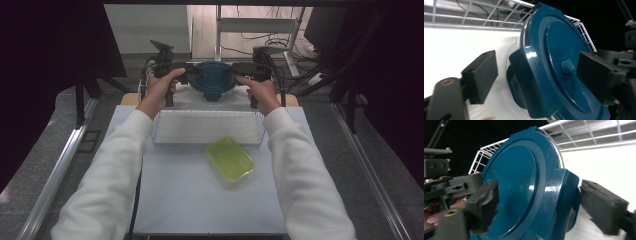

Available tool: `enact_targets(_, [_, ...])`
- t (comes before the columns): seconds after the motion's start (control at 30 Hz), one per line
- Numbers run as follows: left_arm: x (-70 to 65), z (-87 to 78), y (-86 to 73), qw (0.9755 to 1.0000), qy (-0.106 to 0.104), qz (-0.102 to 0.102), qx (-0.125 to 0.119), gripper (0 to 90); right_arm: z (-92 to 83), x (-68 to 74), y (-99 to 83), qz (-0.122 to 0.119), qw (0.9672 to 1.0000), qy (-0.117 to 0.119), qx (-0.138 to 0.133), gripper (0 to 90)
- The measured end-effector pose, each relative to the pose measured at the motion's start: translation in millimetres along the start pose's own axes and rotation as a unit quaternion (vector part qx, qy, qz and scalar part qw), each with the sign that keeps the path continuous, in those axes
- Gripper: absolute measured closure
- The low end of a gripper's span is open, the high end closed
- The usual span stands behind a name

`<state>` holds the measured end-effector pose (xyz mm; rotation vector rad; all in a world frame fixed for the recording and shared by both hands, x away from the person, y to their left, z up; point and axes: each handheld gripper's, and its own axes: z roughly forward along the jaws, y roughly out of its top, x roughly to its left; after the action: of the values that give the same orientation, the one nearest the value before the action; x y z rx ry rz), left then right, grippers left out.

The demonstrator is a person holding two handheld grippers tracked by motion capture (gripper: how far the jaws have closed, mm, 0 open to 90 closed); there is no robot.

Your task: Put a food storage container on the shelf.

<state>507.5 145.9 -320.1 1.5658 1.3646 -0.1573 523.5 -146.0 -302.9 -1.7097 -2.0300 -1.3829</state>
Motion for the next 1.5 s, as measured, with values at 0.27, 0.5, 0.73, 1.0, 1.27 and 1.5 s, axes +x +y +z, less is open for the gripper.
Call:
enact_targets(0.27, [-10.6, -23.4, -9.2, 0.9976, 0.029, 0.044, -0.045, 11.1, -22.9, 10.4, -5.5, -0.069, 0.9964, -0.035, -0.036, 10.6])
enact_targets(0.5, [-27.6, -52.0, -37.9, 0.9906, 0.036, 0.128, -0.033, 14.4, -61.8, 21.5, -33.3, -0.179, 0.9811, -0.029, -0.069, 15.3])
enact_targets(0.73, [-40.6, -79.8, -92.7, 0.9839, 0.005, 0.176, -0.031, 19.9, -92.3, 18.2, -70.7, -0.238, 0.9683, -0.021, -0.073, 19.8])
enact_targets(1.0, [-42.1, -88.0, -163.3, 0.9706, 0.048, 0.235, -0.014, 23.0, -122.4, -5.3, -131.8, -0.267, 0.9609, -0.018, -0.069, 23.6])
enact_targets(1.27, [-25.0, -82.9, -215.7, 0.97, 0.056, 0.236, 0.014, 27.7, -134.2, -36.6, -187.4, -0.254, 0.9658, -0.011, -0.052, 26.1])
enact_targets(1.5, [-8.8, -72.7, -250.4, 0.9634, 0.097, 0.245, 0.048, 28.0, -130.5, -64.5, -235.4, -0.249, 0.9681, -0.022, -0.021, 27.4])
